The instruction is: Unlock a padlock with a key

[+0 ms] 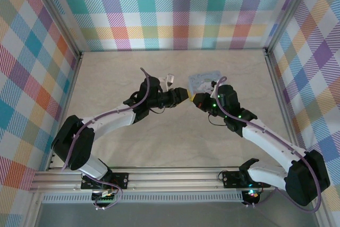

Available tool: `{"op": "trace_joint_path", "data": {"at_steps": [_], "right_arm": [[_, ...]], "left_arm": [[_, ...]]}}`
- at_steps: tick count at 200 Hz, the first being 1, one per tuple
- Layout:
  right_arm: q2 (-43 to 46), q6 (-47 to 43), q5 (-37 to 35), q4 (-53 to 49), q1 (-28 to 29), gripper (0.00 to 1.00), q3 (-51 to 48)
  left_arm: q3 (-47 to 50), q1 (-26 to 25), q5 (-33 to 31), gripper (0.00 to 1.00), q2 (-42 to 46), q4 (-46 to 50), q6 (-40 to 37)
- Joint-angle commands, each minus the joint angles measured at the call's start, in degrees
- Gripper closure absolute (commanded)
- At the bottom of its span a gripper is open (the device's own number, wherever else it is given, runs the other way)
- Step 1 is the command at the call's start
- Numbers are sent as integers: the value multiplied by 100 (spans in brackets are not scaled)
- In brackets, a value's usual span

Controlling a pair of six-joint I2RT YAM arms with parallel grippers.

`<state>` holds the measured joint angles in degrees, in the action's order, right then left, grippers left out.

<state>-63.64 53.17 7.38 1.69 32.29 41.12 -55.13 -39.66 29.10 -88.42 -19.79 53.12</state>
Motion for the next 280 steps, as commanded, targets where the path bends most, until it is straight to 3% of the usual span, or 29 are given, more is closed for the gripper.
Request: {"op": "trace_joint_path", "data": {"at_steps": [1, 181, 233, 280], "right_arm": [[-83, 9, 9, 207, 66, 100, 194], [79, -19, 209, 167, 128, 100, 107], [643, -648, 74, -192, 4, 72, -212], [1091, -1112, 1486, 1460, -424, 55, -778]], "left_arm": [[-168, -119, 84, 58, -100, -242, -8], [-294, -121, -524, 99, 111, 569, -772], [-235, -110, -883, 100, 667, 921, -1681], [-272, -101, -561, 100, 1164, 861, -2365]]}}
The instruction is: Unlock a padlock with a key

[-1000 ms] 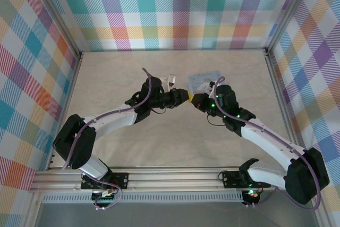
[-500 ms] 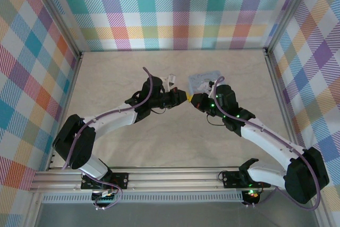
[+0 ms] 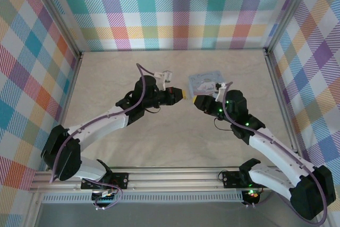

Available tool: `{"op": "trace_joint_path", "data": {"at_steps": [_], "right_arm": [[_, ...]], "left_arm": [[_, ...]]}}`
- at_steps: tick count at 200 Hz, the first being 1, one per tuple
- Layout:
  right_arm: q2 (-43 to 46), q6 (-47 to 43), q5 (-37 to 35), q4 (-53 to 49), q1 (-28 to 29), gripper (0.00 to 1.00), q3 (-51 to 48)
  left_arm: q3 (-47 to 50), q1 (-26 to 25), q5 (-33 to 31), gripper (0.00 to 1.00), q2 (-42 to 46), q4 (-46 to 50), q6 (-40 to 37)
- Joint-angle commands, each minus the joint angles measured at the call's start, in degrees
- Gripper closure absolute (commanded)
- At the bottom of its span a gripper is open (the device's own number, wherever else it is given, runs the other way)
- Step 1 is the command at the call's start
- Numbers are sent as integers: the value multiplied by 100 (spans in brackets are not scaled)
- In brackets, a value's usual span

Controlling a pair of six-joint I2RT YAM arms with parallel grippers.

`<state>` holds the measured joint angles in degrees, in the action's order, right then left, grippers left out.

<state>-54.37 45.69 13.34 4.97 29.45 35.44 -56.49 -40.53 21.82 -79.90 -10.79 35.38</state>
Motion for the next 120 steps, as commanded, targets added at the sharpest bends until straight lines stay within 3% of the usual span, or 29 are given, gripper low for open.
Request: {"op": "trace_joint_path", "data": {"at_steps": [1, 49, 120], "right_arm": [[173, -370, 924, 1166, -141, 55, -211], [-263, -71, 2247, 2569, -142, 49, -4], [-629, 10, 2272, 2682, -11, 59, 135]], "left_arm": [[-140, -15, 183, 100, 323, -43, -601], [-195, -14, 730, 100, 533, -368, -660], [-148, -8, 685, 100, 539, -484, -506]]}}
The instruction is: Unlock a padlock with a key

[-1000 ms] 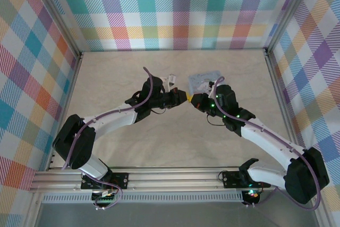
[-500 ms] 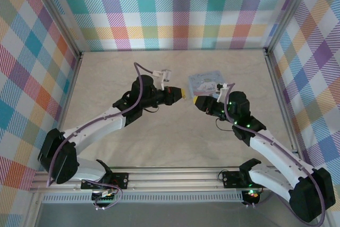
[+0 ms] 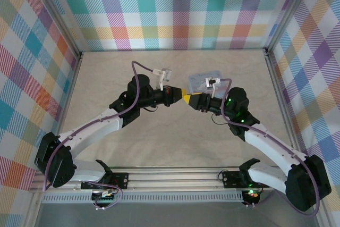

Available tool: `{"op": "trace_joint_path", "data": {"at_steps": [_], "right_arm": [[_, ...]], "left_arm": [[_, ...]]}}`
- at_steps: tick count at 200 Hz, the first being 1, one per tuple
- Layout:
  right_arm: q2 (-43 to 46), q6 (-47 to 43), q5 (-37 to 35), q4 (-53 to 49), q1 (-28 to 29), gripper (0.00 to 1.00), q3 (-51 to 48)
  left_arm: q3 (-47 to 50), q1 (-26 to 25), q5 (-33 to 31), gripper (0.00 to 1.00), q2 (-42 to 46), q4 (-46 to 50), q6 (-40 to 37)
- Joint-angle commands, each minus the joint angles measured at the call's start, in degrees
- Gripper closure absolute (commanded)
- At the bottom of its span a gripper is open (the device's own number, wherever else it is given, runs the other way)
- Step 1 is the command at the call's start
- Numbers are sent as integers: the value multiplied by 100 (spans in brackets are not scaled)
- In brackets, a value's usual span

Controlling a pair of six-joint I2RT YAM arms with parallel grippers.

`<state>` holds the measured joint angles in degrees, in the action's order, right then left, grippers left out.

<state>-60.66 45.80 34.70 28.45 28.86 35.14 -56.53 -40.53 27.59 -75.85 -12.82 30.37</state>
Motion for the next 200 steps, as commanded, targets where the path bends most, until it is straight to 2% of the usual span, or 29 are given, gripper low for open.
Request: {"op": "trace_joint_path", "data": {"at_steps": [1, 93, 200], "right_arm": [[-3, -1, 137, 331, 49, 59, 163], [-121, 11, 95, 196, 92, 66, 108], [-33, 25, -120, 56, 95, 68, 59]], "left_arm": [[-141, -8, 107, 100, 133, -282, -5], [-175, -16, -16, 100, 117, -318, 26], [-177, -15, -43, 100, 133, -300, 23]]}}
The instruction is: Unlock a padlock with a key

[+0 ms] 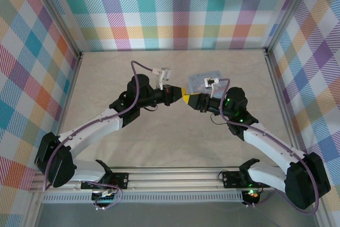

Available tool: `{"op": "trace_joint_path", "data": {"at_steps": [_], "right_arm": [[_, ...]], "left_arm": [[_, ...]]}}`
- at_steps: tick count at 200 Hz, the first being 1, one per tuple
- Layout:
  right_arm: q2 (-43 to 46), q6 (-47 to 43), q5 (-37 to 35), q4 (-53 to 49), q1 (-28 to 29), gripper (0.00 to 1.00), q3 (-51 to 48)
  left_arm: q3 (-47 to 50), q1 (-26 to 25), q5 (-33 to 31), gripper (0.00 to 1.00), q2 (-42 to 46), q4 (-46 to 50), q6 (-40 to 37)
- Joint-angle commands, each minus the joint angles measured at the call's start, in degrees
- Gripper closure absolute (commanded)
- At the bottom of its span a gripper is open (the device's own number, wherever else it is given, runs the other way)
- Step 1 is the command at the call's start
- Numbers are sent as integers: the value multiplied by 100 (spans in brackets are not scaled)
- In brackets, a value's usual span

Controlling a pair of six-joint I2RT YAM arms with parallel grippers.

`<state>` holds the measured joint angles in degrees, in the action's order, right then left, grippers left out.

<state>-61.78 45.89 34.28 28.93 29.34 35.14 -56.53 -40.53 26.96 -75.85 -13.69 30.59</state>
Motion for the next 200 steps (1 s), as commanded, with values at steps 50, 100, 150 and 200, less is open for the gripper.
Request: {"op": "trace_joint_path", "data": {"at_steps": [50, 100, 150, 200], "right_arm": [[34, 73, -200, -81, 50, 78, 130], [78, -4, -319, -265, 49, 99, 163], [326, -466, -730, -1330, 50, 100, 193], [588, -1241, -2104, -3813, 46, 100, 584]], "left_arm": [[-154, -15, 86, 100, 135, -248, 3], [-130, -22, 134, 100, 124, -248, -26], [-197, -14, -128, 77, 178, 79, -166], [-498, 221, -980, 36, 32, 993, -47]]}}
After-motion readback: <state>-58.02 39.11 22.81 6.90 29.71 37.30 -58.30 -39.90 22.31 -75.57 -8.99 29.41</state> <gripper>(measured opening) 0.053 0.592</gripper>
